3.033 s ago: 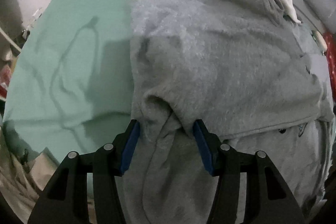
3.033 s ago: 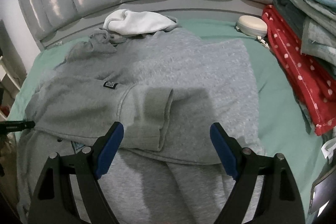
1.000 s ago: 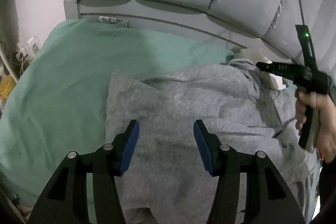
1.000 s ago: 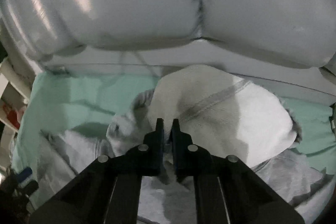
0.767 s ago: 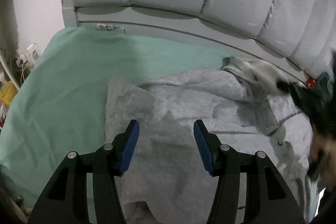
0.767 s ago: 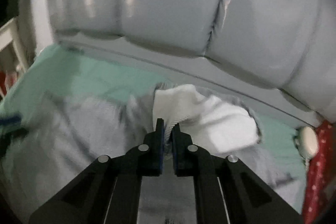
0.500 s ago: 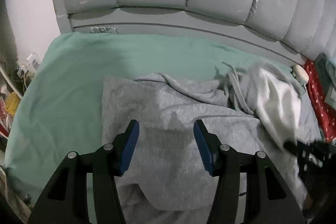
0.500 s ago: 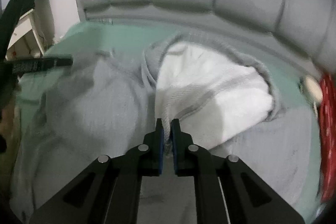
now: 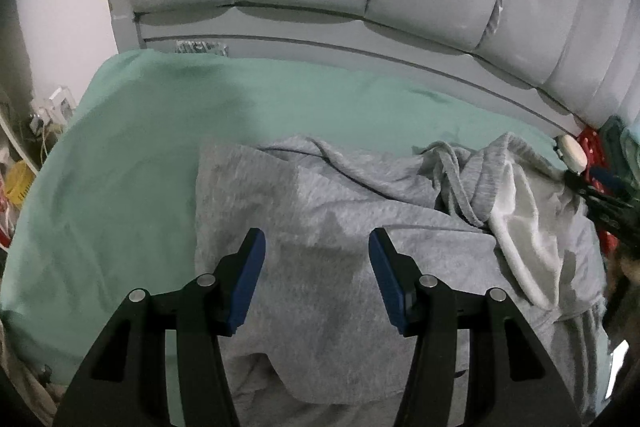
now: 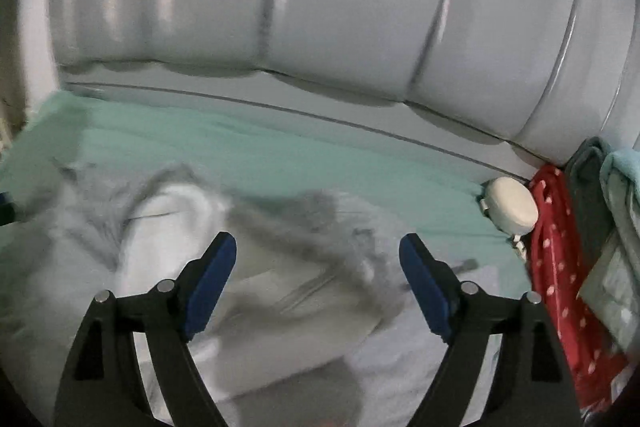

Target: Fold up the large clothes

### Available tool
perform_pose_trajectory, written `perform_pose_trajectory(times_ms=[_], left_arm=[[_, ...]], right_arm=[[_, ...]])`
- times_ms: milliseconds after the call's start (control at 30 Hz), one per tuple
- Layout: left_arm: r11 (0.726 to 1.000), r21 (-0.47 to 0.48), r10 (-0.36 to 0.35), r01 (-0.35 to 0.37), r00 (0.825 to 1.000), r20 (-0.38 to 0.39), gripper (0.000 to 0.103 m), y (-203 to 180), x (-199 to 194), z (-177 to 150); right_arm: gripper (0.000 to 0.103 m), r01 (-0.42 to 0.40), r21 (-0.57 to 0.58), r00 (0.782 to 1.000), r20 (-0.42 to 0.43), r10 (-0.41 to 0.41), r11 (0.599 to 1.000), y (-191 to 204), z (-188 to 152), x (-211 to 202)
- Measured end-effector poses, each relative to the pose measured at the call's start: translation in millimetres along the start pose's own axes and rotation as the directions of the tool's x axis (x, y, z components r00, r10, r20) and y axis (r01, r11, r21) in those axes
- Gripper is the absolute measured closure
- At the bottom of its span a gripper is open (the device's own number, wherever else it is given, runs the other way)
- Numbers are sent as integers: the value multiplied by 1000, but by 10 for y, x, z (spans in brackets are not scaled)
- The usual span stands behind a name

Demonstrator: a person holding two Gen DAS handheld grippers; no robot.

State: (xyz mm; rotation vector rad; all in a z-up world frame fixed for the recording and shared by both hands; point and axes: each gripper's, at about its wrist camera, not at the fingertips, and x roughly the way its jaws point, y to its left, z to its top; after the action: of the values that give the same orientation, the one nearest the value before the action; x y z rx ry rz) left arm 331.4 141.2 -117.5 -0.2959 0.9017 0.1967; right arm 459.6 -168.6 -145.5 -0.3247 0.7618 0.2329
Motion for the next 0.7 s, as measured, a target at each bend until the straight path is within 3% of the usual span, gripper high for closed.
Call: perform_pose_trajectory(times_ms=[67,133,167,200,500,600,700], left_arm=[[1000,-12,-8,8,1000,-1,46,18,20,20],[1000,-13,-6,6,1000,-5,46,21,52,29],[1000,-10,-5,5,1000,-9,46,16,75,27],[1000,-5,-4,4,1000,-13,46,1,97,21],[997,75,11,-11,1000,-4,46,-191,57,-45],[996,85,12,-13,1000,5,46,-212,-7,-56],[998,61,-11,12,1000,-9,46,-174,-112,-106]], right_arm=[[19,-90,57,993,-66,93,994,-102,-37,206],[22,-145,58,988,-51,148,988,-125,-112,197],[50,-133,7,990,-39,133,991,-53,-140,173],[96,-110,-39,993,-37,109,993,13,-161,156],[96,-36,-230,984,164,75,973,441,-494,-884],[96,-104,-267,974,166,152,958,607,-717,-1173],[96,-158,-329,972,113,205,931,797,-1089,-1298]])
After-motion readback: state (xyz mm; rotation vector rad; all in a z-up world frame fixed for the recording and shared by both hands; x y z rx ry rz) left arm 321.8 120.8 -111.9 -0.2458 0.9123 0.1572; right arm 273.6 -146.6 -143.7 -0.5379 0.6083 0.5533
